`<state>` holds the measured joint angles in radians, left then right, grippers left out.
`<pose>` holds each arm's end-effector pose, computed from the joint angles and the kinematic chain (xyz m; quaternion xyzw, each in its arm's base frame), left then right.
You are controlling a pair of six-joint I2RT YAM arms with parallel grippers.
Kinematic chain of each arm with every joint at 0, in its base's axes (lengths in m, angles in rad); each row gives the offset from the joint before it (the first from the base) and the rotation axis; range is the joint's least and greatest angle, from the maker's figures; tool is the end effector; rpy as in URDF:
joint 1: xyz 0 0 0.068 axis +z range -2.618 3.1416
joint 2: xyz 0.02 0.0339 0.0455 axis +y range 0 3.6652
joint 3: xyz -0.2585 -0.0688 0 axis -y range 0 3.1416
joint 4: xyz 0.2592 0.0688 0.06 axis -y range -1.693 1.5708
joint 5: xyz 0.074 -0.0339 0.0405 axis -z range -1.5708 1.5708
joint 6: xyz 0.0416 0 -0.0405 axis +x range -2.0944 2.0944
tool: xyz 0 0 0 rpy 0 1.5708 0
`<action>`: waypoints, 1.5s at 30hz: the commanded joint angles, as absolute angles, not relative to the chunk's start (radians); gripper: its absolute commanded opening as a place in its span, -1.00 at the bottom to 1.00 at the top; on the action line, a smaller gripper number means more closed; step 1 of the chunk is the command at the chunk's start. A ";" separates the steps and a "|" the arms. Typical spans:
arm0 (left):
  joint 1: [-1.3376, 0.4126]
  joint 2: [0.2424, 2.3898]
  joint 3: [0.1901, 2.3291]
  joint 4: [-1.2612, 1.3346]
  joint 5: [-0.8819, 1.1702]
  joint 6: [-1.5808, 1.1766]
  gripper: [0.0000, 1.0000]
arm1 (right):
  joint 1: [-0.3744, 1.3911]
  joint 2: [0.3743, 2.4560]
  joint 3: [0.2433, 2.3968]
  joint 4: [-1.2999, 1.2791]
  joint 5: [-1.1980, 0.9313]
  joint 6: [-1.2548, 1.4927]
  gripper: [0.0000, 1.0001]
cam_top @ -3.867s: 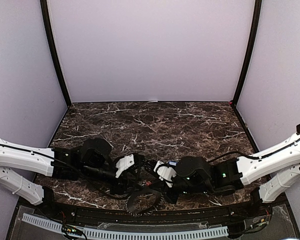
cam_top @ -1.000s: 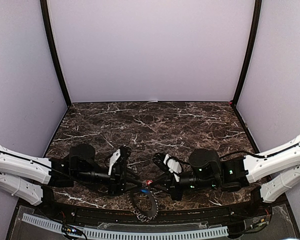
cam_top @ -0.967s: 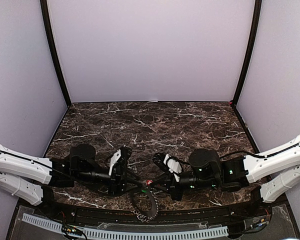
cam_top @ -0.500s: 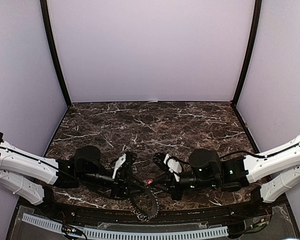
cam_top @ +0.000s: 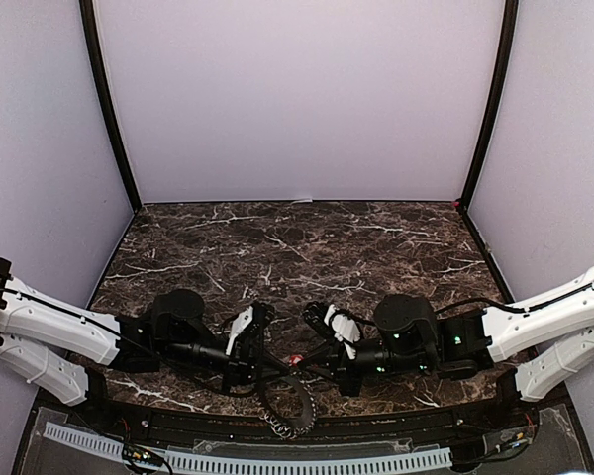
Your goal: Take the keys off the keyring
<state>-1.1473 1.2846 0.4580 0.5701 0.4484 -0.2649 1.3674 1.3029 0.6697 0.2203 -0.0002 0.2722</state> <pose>0.0964 -0.2577 0.1832 0.4524 0.6400 -0.5204 0.3390 0.0610 0.2957 0.2114 -0.4358 0.7146 0.4000 0.3733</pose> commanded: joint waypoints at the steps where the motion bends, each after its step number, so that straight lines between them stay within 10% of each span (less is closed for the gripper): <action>1: -1.144 1.271 0.460 0.608 0.455 -0.251 -1.00 | 1.356 1.283 0.698 0.238 0.020 0.295 -1.00; 37: -1.180 1.194 0.326 0.780 0.304 -0.281 -1.00 | 1.179 1.389 0.736 0.137 -0.268 0.493 -1.00; 45: -1.180 1.153 0.332 0.748 0.301 -0.272 -0.57 | 1.180 1.355 0.741 0.161 -0.277 0.468 -1.00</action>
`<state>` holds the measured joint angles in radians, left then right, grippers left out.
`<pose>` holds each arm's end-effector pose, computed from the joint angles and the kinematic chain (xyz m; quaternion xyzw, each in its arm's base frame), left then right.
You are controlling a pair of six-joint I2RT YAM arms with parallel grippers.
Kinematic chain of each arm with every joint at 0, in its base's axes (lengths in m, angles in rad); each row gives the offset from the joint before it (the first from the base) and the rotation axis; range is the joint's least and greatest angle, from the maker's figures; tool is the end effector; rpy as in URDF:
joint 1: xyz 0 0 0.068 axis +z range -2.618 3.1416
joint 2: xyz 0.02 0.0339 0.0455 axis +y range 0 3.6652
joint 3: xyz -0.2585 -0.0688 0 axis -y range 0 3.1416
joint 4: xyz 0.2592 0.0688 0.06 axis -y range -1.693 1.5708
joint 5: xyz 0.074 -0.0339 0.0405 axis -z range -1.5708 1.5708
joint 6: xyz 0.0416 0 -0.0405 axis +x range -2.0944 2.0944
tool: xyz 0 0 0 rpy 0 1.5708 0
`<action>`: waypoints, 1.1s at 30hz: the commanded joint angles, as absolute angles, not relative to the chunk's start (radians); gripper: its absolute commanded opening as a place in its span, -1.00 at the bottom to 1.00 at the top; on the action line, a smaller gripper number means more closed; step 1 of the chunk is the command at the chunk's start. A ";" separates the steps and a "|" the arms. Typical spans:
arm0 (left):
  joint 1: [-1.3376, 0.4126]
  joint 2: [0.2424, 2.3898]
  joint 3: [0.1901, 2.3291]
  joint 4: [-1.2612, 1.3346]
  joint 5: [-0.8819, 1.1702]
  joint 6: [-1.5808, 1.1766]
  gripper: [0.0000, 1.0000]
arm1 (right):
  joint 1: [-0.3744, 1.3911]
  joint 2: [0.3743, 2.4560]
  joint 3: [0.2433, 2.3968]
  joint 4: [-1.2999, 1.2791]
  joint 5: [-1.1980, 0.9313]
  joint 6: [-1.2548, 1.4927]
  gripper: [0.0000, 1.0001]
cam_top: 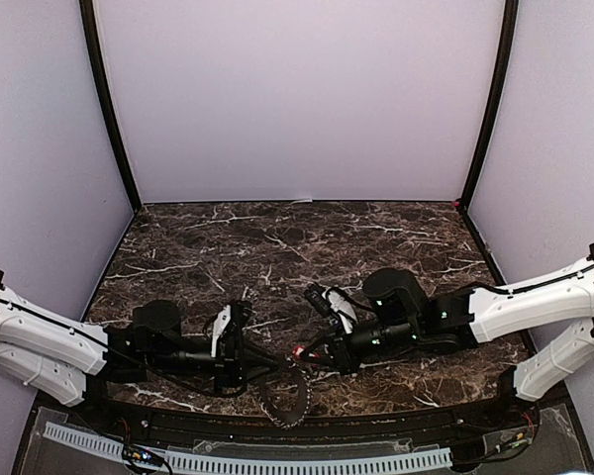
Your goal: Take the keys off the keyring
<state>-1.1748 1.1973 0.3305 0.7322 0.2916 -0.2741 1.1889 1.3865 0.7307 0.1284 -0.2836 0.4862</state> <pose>0.0862 -0.2371 0.1802 0.4104 0.6292 -0.5133 0.4150 0.1059 0.2949 0.1998 -0.3615 0.7816 0.4486 0.2392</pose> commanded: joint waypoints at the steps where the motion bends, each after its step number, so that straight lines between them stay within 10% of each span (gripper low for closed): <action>1: -1.179 1.149 0.335 0.737 0.295 -0.269 -0.52 | 1.180 1.353 0.739 0.162 -0.278 0.468 -1.00; 16: -1.179 1.220 0.487 0.481 0.263 -0.248 -0.27 | 1.180 1.341 0.736 0.180 -0.288 0.463 -1.00; 33: -1.163 1.313 0.540 0.484 0.262 -0.188 -0.43 | 1.180 1.328 0.733 0.184 -0.301 0.458 -1.00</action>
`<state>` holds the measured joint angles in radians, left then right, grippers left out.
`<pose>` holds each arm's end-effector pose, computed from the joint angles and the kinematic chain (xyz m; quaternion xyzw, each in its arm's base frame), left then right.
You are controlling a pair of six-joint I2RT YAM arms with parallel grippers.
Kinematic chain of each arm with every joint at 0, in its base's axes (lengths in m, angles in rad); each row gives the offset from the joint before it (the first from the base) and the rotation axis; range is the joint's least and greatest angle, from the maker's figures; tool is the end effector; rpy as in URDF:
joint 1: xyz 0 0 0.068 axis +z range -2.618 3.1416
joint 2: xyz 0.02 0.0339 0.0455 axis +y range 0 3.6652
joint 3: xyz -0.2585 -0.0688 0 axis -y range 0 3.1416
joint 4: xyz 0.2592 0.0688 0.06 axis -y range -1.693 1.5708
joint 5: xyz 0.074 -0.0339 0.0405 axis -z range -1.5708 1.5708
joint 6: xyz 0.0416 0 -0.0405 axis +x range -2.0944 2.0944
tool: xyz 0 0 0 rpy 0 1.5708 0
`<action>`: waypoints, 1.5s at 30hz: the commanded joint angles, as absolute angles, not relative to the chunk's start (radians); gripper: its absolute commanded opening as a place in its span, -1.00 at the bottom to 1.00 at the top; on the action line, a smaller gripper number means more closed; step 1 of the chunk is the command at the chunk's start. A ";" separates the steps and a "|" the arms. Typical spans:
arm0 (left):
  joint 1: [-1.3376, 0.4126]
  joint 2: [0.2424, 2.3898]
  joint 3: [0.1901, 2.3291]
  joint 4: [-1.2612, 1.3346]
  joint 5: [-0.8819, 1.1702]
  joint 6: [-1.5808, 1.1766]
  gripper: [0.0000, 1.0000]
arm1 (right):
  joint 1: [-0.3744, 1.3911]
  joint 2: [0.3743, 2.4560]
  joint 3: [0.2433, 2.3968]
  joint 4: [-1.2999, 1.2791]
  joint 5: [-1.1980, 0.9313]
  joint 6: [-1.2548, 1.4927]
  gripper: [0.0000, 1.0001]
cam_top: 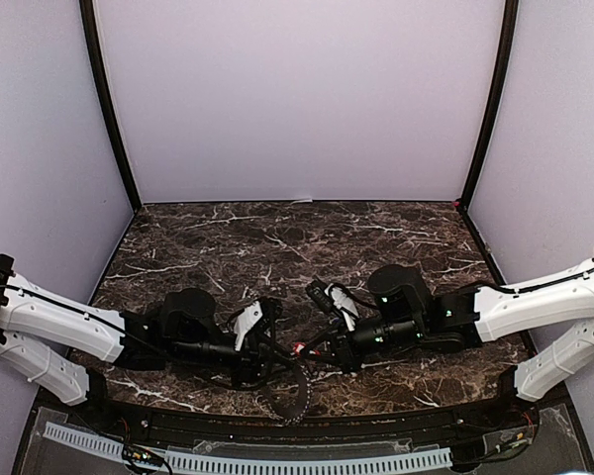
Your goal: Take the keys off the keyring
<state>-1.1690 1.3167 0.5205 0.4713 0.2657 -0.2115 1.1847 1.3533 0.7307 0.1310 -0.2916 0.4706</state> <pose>0.1023 -0.2687 0.1840 0.4394 0.6789 -0.4512 0.3774 0.1057 0.2918 0.2098 -0.3666 0.7692 0.4586 0.2522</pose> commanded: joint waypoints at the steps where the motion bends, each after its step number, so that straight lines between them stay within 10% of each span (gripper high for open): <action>1: -1.162 1.313 0.540 0.486 0.262 -0.185 -0.44 | 1.180 1.328 0.734 0.185 -0.302 0.457 -1.00; 16: -1.162 1.318 0.538 0.516 0.230 -0.145 -0.36 | 1.181 1.339 0.745 0.181 -0.313 0.453 -1.00; 29: -1.163 1.336 0.535 0.532 0.250 -0.143 -1.00 | 1.180 1.331 0.741 0.176 -0.285 0.460 -1.00; 45: -1.162 1.252 0.461 0.604 0.216 -0.159 -1.00 | 1.159 1.284 0.682 0.130 -0.190 0.504 -1.00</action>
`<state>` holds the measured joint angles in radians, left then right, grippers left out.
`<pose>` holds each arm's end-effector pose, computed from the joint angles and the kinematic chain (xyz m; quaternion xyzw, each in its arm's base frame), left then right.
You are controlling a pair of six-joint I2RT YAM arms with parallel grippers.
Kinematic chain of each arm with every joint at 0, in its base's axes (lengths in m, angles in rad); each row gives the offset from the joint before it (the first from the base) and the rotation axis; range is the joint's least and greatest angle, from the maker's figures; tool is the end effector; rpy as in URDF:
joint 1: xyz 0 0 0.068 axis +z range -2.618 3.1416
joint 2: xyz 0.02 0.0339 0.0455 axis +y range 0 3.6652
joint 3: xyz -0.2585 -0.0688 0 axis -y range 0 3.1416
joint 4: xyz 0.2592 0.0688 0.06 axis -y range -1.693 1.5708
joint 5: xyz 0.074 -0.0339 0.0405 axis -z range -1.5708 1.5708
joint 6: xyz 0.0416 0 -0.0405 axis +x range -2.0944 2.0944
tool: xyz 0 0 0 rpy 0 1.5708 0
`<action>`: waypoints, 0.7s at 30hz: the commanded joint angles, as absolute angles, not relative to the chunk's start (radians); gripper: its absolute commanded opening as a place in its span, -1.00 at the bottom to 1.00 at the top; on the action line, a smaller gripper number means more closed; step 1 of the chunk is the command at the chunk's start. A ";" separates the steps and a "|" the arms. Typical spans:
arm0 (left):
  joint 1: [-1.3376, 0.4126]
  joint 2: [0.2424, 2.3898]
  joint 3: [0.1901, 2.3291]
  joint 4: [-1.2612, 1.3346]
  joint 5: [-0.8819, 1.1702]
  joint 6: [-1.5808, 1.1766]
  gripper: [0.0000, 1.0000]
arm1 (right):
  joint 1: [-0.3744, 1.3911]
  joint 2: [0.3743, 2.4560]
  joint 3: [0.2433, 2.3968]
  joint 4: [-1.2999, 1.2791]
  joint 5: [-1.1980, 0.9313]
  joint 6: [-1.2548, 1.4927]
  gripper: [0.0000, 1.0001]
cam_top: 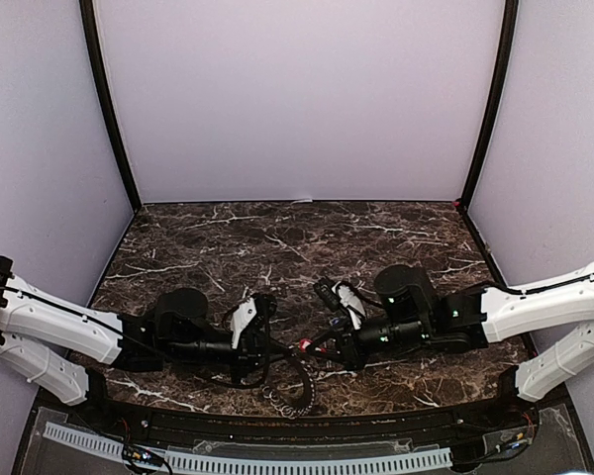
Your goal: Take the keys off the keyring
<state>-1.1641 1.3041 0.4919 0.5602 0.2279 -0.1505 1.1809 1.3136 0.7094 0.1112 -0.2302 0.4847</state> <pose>0.1040 -0.2651 0.1875 0.4420 0.6527 -0.4430 0.4269 0.1062 0.2834 0.2114 -0.3462 0.7814 0.4435 0.2701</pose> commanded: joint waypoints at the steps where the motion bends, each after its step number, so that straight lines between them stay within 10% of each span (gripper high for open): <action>1: -1.162 1.246 0.456 0.606 0.214 -0.160 -1.00 | 1.157 1.283 0.679 0.130 -0.192 0.505 -1.00; 21: -1.160 1.163 0.417 0.789 0.160 -0.163 -1.00 | 1.225 1.442 0.765 0.144 -0.296 0.410 -1.00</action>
